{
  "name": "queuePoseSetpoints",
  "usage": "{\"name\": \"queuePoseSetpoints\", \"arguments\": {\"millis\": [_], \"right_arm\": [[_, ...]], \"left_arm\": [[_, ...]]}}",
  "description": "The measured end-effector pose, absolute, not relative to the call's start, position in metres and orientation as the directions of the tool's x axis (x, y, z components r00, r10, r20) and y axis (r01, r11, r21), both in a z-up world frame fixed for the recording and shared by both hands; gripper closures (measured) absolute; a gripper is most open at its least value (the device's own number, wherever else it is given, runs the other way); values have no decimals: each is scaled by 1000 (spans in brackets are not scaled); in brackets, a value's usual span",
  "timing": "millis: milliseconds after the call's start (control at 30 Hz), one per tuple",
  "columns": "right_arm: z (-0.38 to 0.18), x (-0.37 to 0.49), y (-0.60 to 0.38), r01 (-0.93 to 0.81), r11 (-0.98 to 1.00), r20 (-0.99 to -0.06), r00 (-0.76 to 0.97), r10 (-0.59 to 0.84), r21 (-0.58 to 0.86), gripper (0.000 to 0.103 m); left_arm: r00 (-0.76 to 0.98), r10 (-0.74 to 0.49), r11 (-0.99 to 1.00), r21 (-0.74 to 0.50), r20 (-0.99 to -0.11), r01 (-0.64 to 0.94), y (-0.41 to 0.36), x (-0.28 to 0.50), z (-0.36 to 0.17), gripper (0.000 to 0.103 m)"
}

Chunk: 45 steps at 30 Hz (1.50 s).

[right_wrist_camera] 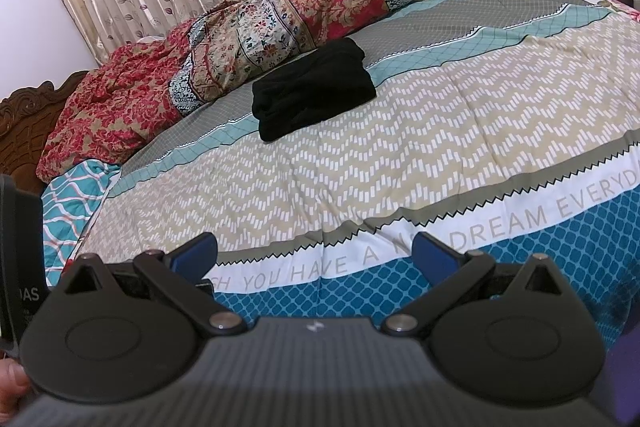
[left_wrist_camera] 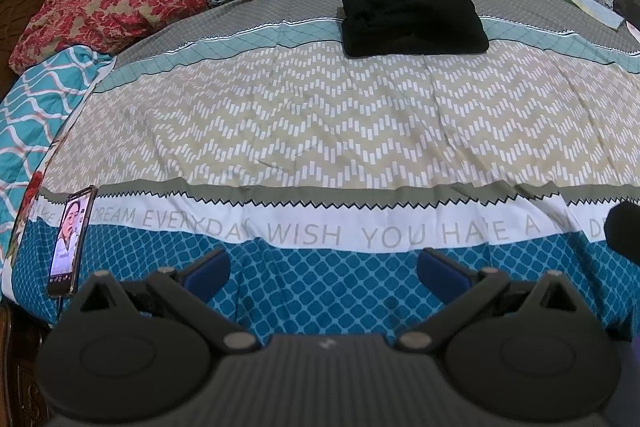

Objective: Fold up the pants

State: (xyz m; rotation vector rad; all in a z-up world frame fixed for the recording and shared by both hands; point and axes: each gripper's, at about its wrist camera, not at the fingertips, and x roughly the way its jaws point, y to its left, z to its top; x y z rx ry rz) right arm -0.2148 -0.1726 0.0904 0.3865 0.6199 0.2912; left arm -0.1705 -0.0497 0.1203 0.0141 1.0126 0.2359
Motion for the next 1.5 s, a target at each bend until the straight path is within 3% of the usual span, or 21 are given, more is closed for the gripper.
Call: {"name": "queuePoseSetpoints", "arguments": {"millis": [1500], "right_arm": [[91, -215, -174, -149, 888, -508, 774, 378, 434, 0]], "left_arm": [[497, 184, 979, 111, -848, -173, -49, -171, 116, 0]]}}
